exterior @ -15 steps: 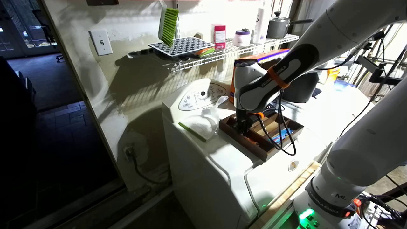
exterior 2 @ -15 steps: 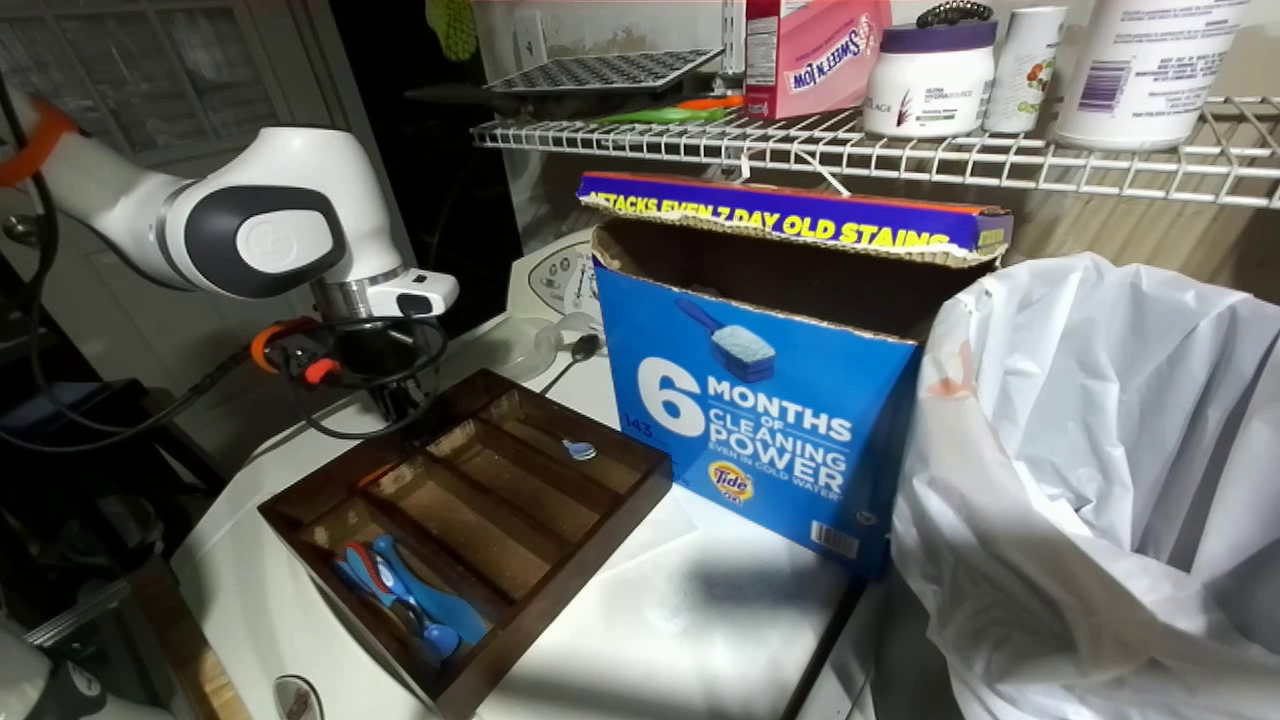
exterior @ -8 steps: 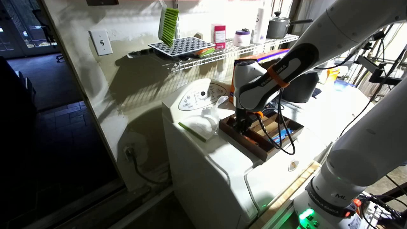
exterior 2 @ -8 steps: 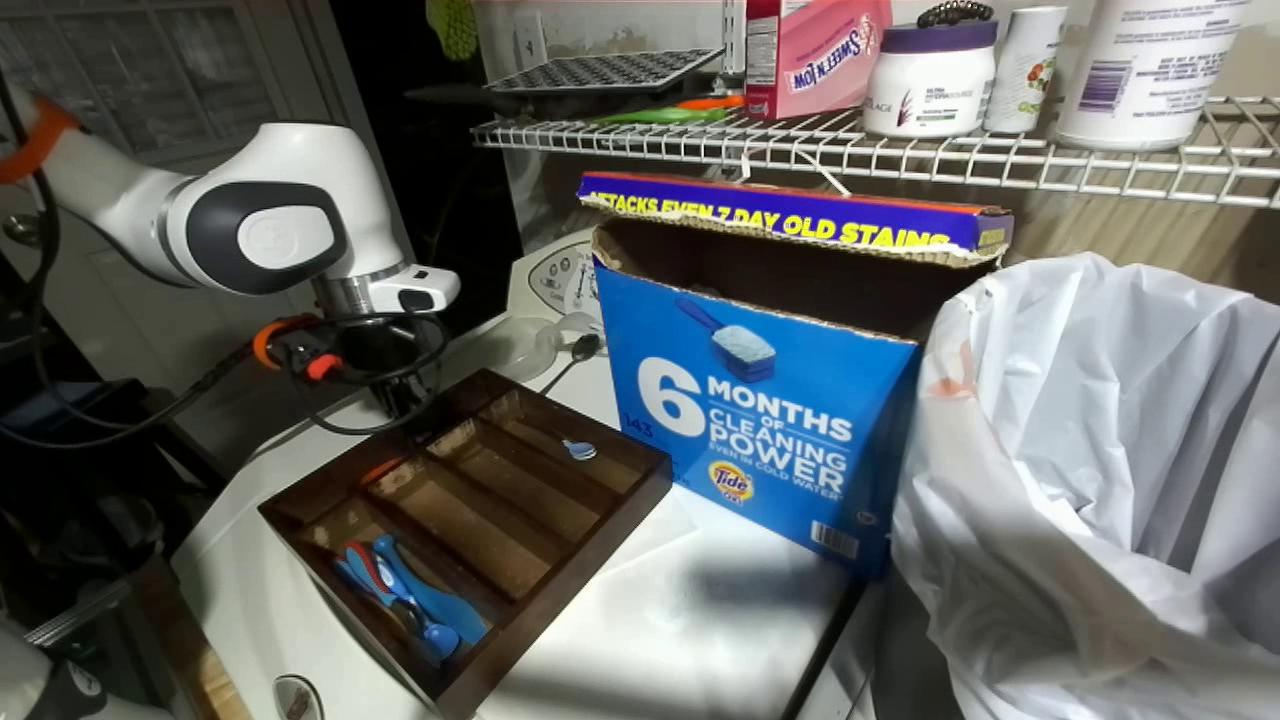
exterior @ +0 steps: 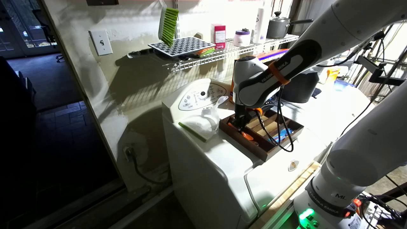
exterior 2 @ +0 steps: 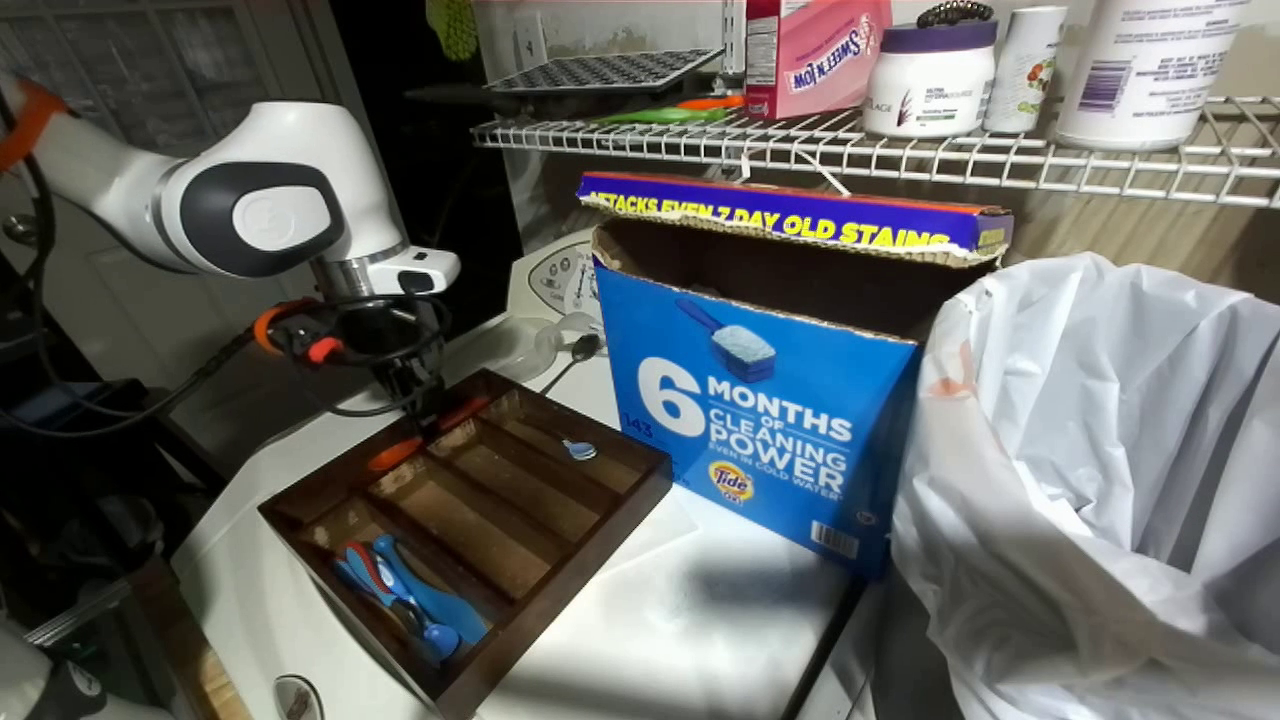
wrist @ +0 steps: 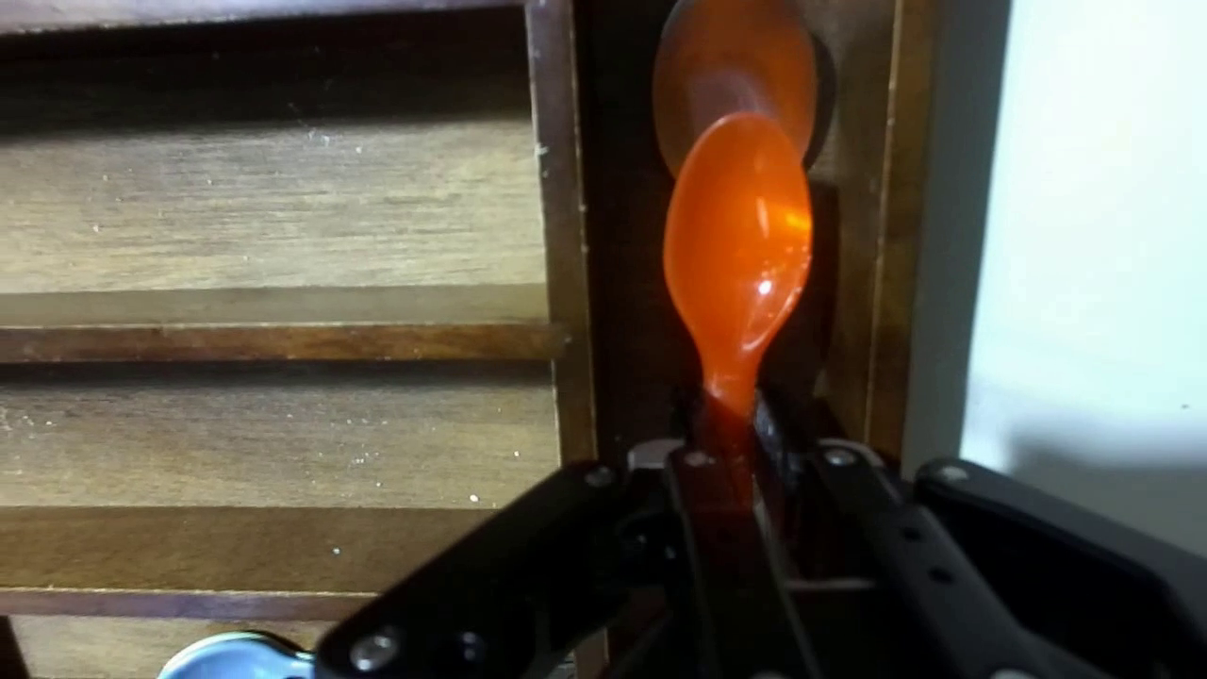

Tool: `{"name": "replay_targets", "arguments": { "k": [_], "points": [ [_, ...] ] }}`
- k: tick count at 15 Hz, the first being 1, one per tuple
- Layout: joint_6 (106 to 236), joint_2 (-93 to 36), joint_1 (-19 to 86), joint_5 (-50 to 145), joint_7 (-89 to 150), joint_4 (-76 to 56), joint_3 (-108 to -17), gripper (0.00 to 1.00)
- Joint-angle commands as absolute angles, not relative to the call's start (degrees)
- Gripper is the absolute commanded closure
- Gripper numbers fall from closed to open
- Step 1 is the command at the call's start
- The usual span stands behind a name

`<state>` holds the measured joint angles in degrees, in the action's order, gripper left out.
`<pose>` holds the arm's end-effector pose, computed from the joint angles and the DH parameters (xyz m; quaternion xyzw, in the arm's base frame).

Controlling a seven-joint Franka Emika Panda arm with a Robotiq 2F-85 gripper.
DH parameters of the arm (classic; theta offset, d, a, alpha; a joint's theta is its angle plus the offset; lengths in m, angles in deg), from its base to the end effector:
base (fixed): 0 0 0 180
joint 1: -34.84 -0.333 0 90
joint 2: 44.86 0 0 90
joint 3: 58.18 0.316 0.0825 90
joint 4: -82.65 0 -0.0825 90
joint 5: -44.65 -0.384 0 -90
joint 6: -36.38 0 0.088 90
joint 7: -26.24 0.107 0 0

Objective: Remove the orange spoon from the wooden utensil holder and put it on the left washing machine

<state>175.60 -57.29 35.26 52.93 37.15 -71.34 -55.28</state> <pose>0.3992 0.0160 0.2993 0.9983 -0.0185 -0.0147 0.0535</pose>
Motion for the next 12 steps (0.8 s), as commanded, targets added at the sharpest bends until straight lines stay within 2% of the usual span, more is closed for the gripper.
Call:
{"name": "replay_targets", "arguments": {
  "k": [1, 12],
  "points": [
    [171.72, -61.48, 35.23, 53.76, 38.12, -71.23, -54.31, 0.96],
    [161.01, -74.01, 32.25, 52.08, 38.11, -70.93, -50.18, 0.96]
  ]
}}
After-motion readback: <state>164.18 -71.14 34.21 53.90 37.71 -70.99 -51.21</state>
